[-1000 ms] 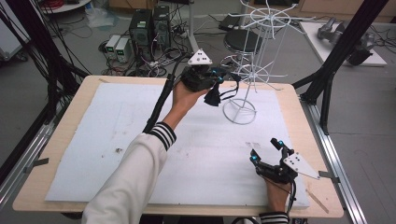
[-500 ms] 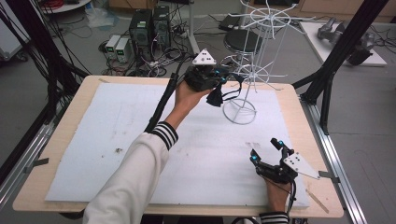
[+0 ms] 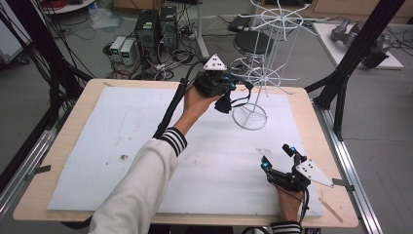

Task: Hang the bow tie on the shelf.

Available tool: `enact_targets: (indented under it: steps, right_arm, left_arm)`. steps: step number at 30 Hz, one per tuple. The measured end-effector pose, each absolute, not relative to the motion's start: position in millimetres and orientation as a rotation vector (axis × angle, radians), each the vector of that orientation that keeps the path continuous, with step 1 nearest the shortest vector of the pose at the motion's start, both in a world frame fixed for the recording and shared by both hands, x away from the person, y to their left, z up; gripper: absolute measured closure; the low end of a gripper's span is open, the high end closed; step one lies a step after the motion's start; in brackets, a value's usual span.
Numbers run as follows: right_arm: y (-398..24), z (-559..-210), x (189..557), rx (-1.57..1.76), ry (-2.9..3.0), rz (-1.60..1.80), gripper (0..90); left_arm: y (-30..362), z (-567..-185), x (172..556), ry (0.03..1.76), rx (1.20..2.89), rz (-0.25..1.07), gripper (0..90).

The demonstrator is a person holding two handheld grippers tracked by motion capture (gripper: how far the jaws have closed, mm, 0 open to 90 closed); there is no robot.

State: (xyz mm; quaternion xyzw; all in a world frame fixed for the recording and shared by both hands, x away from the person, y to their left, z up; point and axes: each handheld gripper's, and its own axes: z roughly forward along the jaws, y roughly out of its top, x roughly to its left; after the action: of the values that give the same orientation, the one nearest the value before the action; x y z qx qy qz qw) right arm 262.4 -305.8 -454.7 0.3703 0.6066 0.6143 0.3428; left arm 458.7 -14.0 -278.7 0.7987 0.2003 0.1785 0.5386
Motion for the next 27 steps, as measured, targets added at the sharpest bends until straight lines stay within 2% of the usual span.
enact_targets:
  steps: [27]
  right_arm:
    - [-306,-455,262,0.964,1.574,1.604,9.6]
  left_arm:
    - [-27,-299,463,0.501,1.927,0.41,85.8]
